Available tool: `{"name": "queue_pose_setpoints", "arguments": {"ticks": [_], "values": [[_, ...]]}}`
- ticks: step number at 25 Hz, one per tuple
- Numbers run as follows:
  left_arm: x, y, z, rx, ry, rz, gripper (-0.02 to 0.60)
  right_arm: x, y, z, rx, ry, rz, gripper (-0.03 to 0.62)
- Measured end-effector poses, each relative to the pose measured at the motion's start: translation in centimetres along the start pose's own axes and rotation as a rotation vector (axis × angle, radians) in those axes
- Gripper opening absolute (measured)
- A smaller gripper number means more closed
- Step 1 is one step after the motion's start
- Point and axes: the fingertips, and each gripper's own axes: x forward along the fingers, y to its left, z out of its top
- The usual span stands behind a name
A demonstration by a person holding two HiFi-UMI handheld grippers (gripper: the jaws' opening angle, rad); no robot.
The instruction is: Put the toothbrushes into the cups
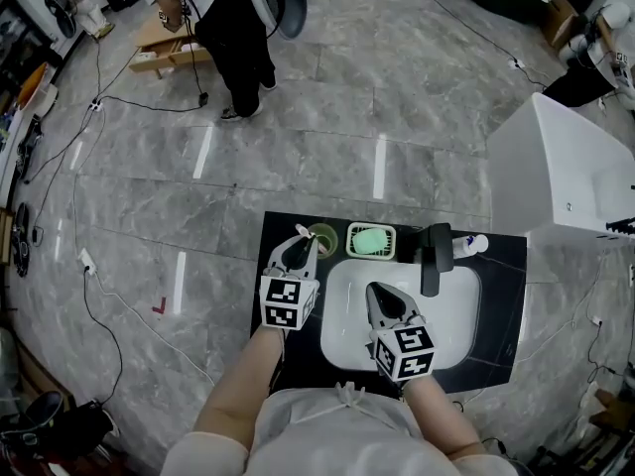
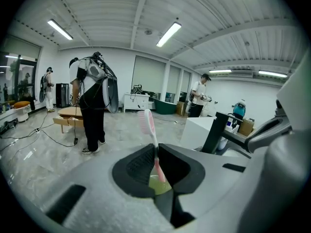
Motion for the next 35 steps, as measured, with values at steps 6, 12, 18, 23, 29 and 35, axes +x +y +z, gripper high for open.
{"name": "queue_pose_setpoints", "arguments": {"ticks": [6,12,18,23,29,35], "values": [[0.3,1.3,-0.3,-0.029,-0.005,0.044,0.038,-0.6,0.1,-0.3,0.005,-0.002,0.000,0.028],[0.2,2.2,-1.0,-0.061,0.003,0.057,0.040,-1.3,0.1,-0.2,-0.021,-0.014,-0.002,0.028],[-0.1,0.7,-1.2,-0.073,0.012,-0.023,0.151,-1.8,0.6,-0.4,-0.030,-0.015,-0.007,0.028],[-1.4,0.4,-1.1,-0.081,0.006,-0.017,0.208,-2.1,1.2,-0.1,-0.035,-0.021,-0.008,0.028],[-4.9,-0.3,0.2,-0.060,-0.046,0.004,0.206,-2.9,1.8,0.4,-0.059,-0.049,-0.018,0.028],[-8.7,-2.5,4.4,-0.041,-0.173,-0.024,0.084,-3.8,2.3,1.3,-0.073,-0.090,-0.038,0.028]]}}
